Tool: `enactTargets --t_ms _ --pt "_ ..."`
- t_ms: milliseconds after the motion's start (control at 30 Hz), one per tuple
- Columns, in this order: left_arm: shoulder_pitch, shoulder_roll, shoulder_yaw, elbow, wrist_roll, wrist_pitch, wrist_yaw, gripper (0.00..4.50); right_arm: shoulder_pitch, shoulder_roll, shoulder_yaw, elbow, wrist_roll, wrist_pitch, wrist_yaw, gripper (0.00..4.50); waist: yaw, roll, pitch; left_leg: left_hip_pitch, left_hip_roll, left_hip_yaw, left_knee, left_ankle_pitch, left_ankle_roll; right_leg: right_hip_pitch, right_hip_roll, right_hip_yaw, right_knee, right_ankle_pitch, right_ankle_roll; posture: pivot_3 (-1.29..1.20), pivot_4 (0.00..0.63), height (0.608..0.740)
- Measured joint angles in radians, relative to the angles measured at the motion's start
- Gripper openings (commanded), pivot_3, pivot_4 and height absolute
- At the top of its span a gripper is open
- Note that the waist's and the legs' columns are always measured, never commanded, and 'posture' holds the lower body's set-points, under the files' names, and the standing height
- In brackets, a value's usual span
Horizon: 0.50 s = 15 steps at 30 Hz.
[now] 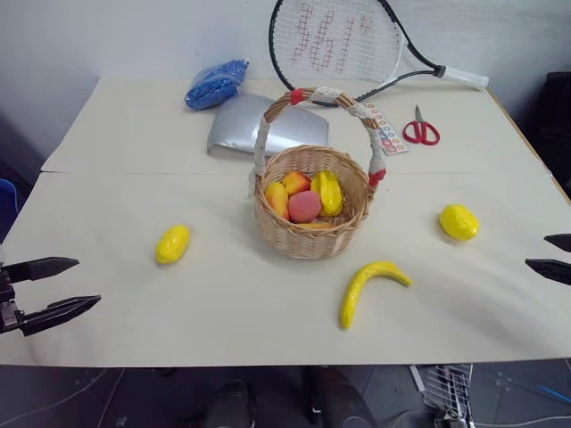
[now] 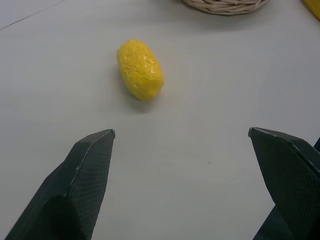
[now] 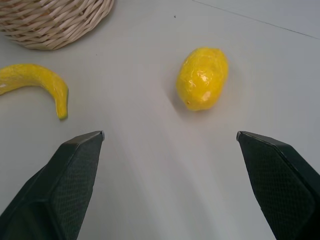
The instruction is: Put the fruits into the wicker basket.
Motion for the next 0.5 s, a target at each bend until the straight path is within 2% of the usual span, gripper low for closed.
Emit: enactTargets --t_ms 500 --pt "-0.038 -0.009 -0.02 0.021 0.063 -0.054 0.061 4.5 -0.013 0.006 0.008 0.021 -0.035 -0.062 -0.061 4.36 0.0 0.0 0.0 0.0 0.0 0.002 0.0 0.0 0.0 0.0 0.0 0.001 0.001 0.0 0.001 0.0 0.15 0.74"
